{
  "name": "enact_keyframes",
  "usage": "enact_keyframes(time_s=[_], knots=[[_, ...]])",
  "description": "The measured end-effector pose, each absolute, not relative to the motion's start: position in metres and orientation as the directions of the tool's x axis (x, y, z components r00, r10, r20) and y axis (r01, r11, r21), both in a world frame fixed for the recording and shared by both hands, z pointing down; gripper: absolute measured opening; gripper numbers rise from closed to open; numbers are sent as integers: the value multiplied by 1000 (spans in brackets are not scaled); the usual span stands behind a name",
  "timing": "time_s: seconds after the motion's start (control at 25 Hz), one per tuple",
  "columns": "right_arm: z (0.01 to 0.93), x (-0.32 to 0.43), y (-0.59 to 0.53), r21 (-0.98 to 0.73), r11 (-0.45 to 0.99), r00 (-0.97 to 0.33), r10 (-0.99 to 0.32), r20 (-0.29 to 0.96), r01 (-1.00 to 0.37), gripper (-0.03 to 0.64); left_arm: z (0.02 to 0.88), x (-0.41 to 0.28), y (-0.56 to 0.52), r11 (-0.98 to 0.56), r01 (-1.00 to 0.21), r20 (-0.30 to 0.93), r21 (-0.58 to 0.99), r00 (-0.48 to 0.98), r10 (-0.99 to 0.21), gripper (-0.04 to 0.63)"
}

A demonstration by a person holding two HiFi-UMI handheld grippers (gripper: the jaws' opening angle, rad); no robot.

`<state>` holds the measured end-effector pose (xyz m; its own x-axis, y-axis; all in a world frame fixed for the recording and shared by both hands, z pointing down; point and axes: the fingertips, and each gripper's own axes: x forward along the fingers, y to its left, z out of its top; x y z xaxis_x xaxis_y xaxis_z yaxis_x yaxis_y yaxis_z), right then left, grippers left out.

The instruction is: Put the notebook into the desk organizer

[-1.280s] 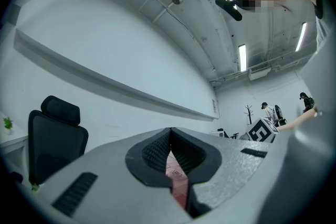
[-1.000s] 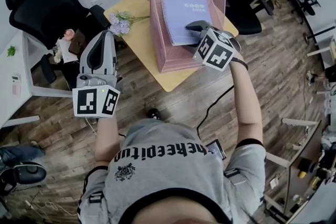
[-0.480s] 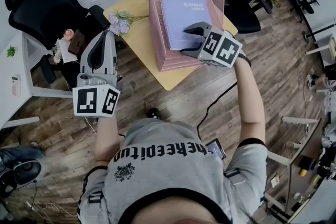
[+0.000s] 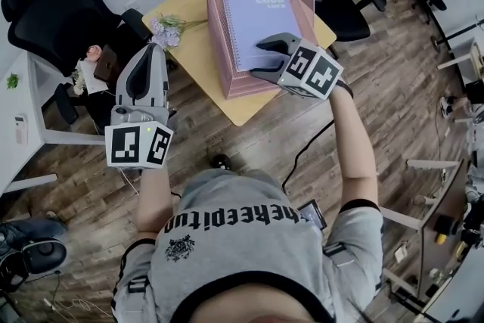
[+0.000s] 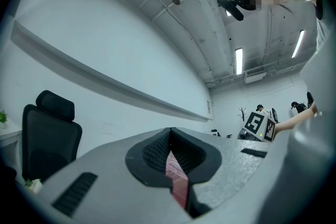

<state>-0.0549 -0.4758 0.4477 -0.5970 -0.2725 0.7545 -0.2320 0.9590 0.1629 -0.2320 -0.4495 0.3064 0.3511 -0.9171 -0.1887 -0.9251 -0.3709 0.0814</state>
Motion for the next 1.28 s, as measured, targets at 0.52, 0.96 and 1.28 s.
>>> enact_keyframes(time_s=[0.52,0.96,1.28], knots=[[415,-30,-491,128,749,-640,-630,439,-650,2,304,-211,-447,-406,-910,-205,87,382,-901,3],[380,3,-477,132,565,-530,-817,226,-815,2,290,-181,-438,-425,-901,-218,84,400,-890,3],[344,28,-453,111,474,-464,-880,105,-873,2,281,-160,-424,-436,-897,-225,73,411,-883,3]])
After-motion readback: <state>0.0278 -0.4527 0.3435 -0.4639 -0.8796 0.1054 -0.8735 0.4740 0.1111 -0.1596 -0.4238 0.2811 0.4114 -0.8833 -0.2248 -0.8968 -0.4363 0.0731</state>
